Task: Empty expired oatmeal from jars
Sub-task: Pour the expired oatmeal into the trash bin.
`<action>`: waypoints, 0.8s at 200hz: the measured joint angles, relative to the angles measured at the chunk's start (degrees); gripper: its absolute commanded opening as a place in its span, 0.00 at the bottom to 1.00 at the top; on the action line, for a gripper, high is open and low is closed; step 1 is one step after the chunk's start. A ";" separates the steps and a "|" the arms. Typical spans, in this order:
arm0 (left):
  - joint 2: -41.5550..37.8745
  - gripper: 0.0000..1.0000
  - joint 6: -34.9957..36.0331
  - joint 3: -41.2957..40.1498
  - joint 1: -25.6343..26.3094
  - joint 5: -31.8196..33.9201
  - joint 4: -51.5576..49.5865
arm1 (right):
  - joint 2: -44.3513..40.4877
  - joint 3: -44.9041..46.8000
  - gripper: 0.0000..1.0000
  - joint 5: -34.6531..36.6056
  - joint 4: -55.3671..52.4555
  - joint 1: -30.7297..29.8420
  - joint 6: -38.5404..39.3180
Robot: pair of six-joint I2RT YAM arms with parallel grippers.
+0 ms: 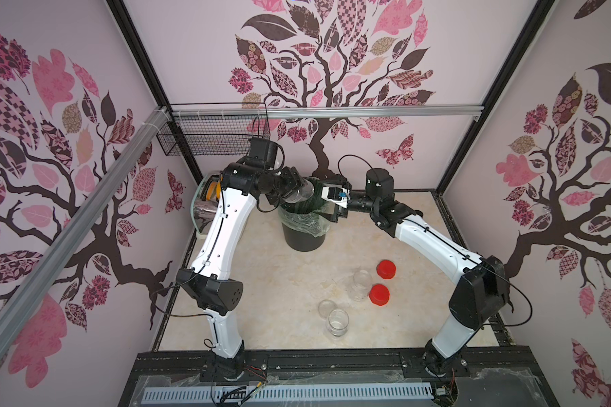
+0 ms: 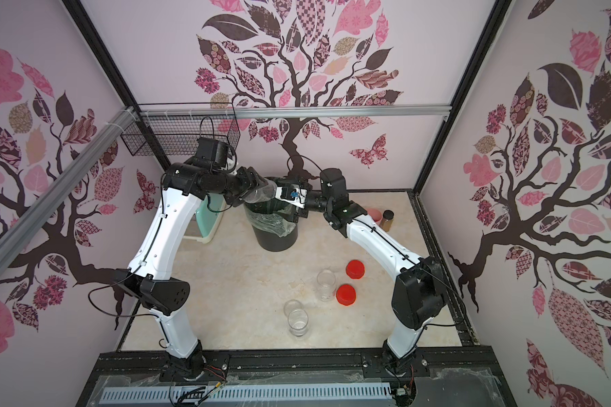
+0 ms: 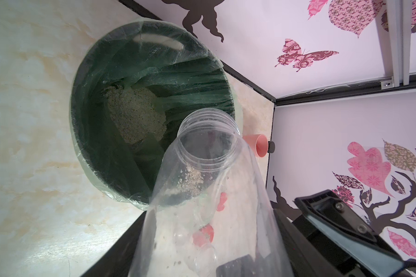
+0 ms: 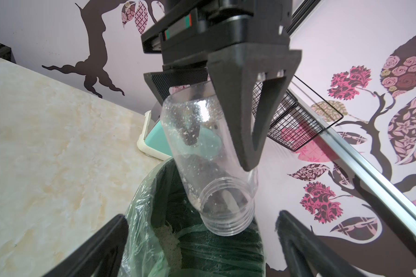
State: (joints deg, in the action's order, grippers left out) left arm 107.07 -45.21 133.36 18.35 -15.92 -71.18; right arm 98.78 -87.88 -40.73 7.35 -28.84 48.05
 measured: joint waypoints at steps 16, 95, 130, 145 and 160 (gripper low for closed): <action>0.00 0.00 -0.02 -0.42 0.00 -0.48 0.17 | 1.62 -1.09 1.00 -0.28 1.11 -0.42 -0.04; -0.22 0.00 -0.02 -1.42 0.00 -2.71 1.36 | 9.09 -10.05 1.00 -1.92 1.05 -1.86 -0.44; -0.55 0.00 0.20 -1.49 0.00 -3.80 1.51 | 10.91 -13.92 0.99 -3.02 -2.86 -2.38 0.04; -0.76 0.00 0.24 -1.49 0.00 -4.00 1.51 | 11.47 -15.32 0.98 -3.52 -4.17 -2.47 0.44; -1.09 0.00 0.33 -1.55 0.00 -4.22 1.55 | 12.15 -16.68 0.95 -3.96 -5.64 -2.56 0.79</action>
State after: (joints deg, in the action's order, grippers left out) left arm 105.97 -44.88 131.81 18.35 -20.14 -69.63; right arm 110.93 -104.55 -44.69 1.72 -31.40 48.84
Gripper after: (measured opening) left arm 0.730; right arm 0.968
